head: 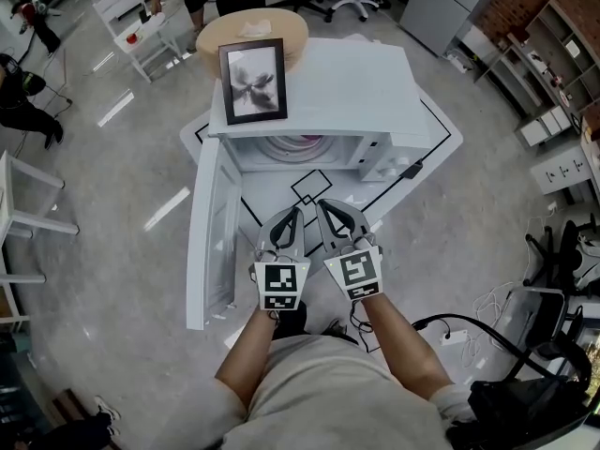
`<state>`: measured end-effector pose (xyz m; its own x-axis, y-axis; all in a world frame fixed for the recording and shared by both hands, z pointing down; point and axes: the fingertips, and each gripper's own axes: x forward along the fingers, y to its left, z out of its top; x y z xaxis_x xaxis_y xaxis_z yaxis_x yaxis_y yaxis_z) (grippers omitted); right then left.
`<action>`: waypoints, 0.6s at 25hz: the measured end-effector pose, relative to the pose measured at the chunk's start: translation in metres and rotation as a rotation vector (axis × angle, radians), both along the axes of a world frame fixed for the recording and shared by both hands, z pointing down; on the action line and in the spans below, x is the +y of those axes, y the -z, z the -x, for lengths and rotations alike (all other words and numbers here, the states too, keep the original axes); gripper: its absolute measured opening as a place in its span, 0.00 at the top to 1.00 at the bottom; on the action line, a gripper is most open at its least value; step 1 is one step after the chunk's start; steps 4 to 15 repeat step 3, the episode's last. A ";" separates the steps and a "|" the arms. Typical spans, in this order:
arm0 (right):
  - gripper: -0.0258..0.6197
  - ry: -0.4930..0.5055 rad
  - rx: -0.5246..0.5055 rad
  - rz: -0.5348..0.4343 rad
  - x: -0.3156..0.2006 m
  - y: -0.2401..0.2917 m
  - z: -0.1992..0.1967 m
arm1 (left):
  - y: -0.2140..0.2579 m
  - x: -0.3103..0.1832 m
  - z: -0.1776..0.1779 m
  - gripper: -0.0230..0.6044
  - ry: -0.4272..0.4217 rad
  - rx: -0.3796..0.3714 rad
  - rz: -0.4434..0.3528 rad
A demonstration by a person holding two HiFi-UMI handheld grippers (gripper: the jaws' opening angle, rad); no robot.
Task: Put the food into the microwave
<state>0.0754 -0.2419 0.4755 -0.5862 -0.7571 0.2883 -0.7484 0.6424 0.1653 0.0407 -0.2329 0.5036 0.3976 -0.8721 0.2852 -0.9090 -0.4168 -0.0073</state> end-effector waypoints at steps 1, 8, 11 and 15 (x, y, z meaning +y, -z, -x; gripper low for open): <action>0.94 0.000 0.002 0.001 0.000 0.000 0.000 | 0.000 0.000 0.000 0.95 0.000 0.000 0.000; 0.94 0.000 0.007 0.002 0.000 -0.001 0.001 | 0.000 0.000 0.001 0.95 0.003 0.002 -0.001; 0.94 0.000 0.007 0.002 0.000 -0.001 0.001 | 0.000 0.000 0.001 0.95 0.003 0.002 -0.001; 0.94 0.000 0.007 0.002 0.000 -0.001 0.001 | 0.000 0.000 0.001 0.95 0.003 0.002 -0.001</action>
